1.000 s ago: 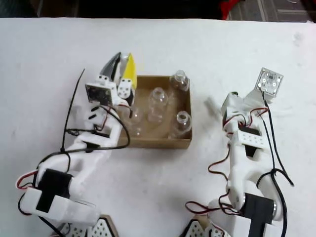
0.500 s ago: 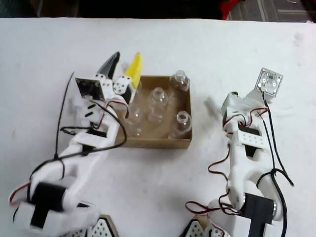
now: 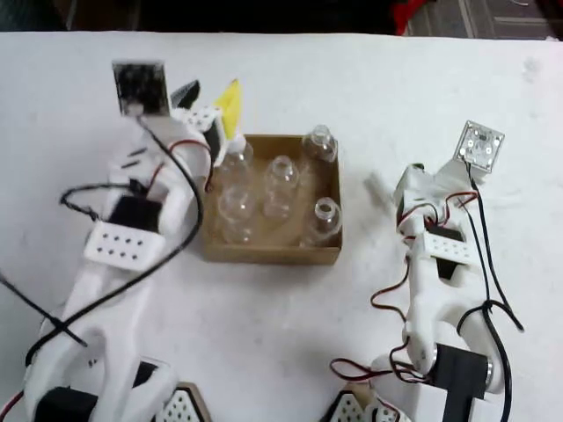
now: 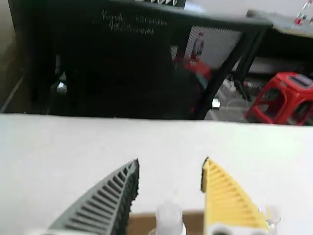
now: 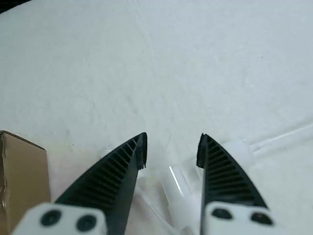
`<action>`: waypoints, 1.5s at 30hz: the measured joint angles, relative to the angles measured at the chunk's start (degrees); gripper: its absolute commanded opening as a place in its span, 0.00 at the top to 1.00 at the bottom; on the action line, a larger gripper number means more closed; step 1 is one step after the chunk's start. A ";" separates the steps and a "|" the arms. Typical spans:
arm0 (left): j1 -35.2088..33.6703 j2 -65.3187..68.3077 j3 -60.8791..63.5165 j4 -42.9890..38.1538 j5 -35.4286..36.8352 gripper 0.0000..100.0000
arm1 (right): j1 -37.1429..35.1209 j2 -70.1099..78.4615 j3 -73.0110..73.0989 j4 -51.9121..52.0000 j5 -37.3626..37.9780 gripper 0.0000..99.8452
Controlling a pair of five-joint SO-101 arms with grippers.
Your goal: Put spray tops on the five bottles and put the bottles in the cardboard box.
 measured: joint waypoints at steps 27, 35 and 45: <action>-0.09 16.62 -12.48 15.21 6.15 0.80 | 0.00 0.00 0.00 0.00 0.00 0.85; 2.02 16.00 -12.48 17.58 6.15 0.80 | 0.00 0.00 0.00 0.00 0.00 0.85; 2.37 16.00 -12.48 17.58 6.24 0.95 | 0.00 0.00 0.00 0.00 0.00 0.85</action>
